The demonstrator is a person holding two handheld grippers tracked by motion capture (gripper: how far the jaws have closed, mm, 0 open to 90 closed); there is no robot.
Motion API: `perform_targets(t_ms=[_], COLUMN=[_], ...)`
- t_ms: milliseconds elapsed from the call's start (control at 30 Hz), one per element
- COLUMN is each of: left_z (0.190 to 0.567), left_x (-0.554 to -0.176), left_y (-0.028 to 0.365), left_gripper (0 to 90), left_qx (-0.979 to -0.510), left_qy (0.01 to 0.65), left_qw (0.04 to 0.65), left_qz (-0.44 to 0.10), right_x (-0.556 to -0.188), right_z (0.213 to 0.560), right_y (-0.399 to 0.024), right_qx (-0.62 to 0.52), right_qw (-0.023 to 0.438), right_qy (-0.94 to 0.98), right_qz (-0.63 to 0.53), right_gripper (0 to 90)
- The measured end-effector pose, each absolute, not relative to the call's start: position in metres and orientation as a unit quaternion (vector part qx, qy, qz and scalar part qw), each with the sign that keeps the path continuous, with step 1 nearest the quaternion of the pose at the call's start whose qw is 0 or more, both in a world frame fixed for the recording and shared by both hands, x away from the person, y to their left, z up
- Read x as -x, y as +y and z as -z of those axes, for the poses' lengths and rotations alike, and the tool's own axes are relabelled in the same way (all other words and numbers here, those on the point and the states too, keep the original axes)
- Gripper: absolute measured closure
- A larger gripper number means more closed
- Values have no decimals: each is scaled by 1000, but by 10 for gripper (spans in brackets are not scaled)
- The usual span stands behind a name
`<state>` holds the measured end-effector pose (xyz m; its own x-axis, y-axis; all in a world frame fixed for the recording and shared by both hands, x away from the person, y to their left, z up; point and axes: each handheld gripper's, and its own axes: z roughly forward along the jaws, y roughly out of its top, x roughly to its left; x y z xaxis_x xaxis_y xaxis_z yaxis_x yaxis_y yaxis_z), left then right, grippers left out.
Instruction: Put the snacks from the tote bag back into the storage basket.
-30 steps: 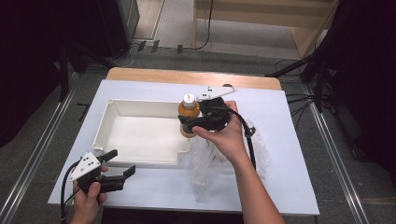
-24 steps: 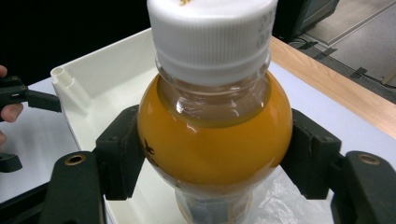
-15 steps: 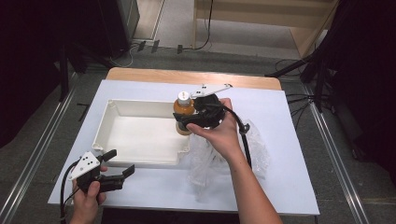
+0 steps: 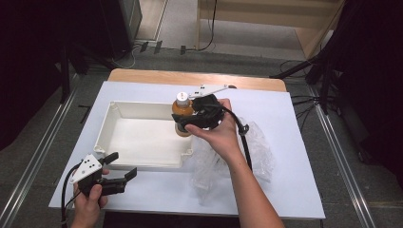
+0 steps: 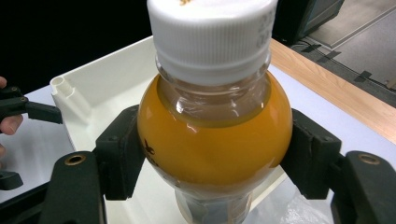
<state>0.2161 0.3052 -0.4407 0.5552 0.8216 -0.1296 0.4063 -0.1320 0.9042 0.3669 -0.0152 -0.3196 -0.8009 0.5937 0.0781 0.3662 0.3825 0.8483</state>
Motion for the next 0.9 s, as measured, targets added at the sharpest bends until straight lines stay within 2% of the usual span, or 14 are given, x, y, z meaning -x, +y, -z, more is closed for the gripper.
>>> perform_targets(t_ms=[900], left_z=[441], left_x=[-216], left_y=[303], left_gripper=[86], left_qx=[-728], left_qy=[422], left_qw=[498], left_qz=[-210], right_x=[-371], right_z=[329], right_y=[-6], right_qx=[-290], right_qw=[114], right_qy=[827], right_qz=[-468], right_gripper=[309])
